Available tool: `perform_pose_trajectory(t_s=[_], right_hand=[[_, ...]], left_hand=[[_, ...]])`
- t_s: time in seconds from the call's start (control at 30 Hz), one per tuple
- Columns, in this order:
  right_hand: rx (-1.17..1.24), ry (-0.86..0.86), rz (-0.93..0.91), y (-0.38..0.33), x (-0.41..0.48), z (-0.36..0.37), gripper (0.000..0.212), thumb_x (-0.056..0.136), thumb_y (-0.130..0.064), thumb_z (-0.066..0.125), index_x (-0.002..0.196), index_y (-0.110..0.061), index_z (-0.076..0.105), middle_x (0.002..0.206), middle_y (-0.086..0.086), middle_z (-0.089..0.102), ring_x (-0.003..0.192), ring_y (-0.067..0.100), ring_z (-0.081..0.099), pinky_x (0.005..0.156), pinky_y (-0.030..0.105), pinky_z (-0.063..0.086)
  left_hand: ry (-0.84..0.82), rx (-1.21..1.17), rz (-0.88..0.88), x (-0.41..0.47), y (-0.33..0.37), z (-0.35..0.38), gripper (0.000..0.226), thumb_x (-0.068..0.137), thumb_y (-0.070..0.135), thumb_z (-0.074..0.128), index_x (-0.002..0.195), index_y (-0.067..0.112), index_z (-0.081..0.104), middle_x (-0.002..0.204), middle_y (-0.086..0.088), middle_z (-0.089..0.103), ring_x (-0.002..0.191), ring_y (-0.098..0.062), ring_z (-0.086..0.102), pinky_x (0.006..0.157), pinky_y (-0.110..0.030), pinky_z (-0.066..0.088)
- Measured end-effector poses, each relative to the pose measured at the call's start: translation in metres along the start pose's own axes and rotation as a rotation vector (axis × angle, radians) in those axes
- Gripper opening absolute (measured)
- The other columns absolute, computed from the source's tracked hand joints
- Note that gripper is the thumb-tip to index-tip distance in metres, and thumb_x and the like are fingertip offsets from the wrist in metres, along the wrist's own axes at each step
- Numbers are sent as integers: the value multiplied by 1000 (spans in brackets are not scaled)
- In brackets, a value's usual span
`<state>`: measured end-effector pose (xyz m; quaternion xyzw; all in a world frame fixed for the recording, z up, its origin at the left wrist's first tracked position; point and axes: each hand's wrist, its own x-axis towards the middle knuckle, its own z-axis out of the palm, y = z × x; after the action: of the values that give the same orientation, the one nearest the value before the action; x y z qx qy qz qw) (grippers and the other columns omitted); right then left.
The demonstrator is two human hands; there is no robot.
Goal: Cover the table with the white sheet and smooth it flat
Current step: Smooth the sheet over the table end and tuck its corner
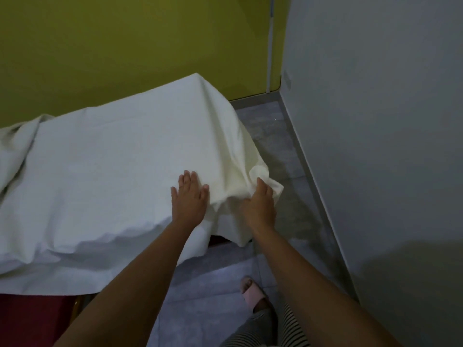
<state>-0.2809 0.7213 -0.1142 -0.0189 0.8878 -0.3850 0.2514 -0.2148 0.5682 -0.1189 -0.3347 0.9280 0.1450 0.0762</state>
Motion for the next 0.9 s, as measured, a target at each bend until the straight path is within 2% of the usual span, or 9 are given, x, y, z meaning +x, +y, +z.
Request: perform_pose_trajectory(t_s=[0.1, 0.2, 0.3, 0.37, 0.43, 0.57, 0.7, 0.8, 0.9], right_hand=[[-21, 43, -24, -1, 7, -6, 36, 89, -12, 47, 123, -19, 55, 124, 8, 59, 111, 31, 56, 92, 42, 47], [-99, 401, -146, -9, 3, -24, 23, 83, -11, 54, 101, -15, 66, 107, 10, 64, 101, 33, 58, 86, 41, 40], [53, 775, -319, -23, -9, -44, 16, 74, -8, 59, 88, -12, 67, 94, 13, 64, 91, 33, 57, 76, 39, 40], [115, 885, -442, -34, -17, -50, 16, 75, -9, 62, 89, -13, 67, 96, 10, 62, 92, 28, 52, 76, 35, 36], [25, 788, -488, -41, -16, -52, 20, 81, -11, 59, 99, -15, 67, 104, 9, 60, 98, 24, 49, 80, 35, 36], [-438, 178, -167, -25, 0, -35, 39, 100, -24, 36, 138, -14, 40, 139, 11, 42, 122, 31, 45, 98, 45, 33], [-432, 66, -3, -11, -1, -18, 71, 95, -17, 43, 151, -15, 0, 158, 8, 9, 136, 31, 30, 105, 52, 29], [-443, 33, -17, -14, 4, -17, 69, 95, -14, 43, 151, -21, 3, 159, 5, 6, 139, 31, 23, 105, 51, 27], [-304, -153, -13, -12, 13, -11, 61, 93, -13, 44, 148, -21, 18, 153, 8, 26, 134, 32, 34, 105, 48, 33]], left_hand=[[-5, 5, 25, -1, -4, -2, 59, 102, 40, 19, 151, 9, 5, 160, -11, 1, 148, -24, -2, 118, -46, 2], [28, -17, 22, -2, -4, 0, 59, 102, 39, 19, 151, 10, 5, 160, -10, 1, 148, -22, -2, 118, -45, 0], [58, -41, 18, -7, -6, 4, 58, 102, 39, 16, 151, 10, 7, 160, -10, 3, 148, -22, -1, 119, -45, 0], [56, -28, 25, -8, -9, 8, 57, 102, 38, 15, 151, 9, 7, 160, -10, 3, 148, -22, 0, 119, -43, 0], [61, -6, 35, -8, -11, 9, 57, 102, 37, 16, 151, 9, 7, 160, -10, 3, 148, -22, 0, 119, -43, 0], [43, -4, 48, -8, -13, 8, 57, 102, 37, 17, 151, 10, 6, 160, -10, 2, 148, -21, -1, 119, -43, -1], [69, -17, 49, -9, -11, 4, 57, 102, 37, 18, 151, 10, 7, 160, -9, 3, 148, -21, 0, 119, -43, -2], [82, -23, 47, -7, -8, 1, 57, 102, 37, 19, 151, 9, 7, 160, -9, 4, 148, -21, 0, 118, -44, -2], [33, -23, 62, -4, -4, 0, 57, 102, 38, 18, 151, 10, 9, 160, -10, 5, 148, -22, 1, 118, -45, 0]])
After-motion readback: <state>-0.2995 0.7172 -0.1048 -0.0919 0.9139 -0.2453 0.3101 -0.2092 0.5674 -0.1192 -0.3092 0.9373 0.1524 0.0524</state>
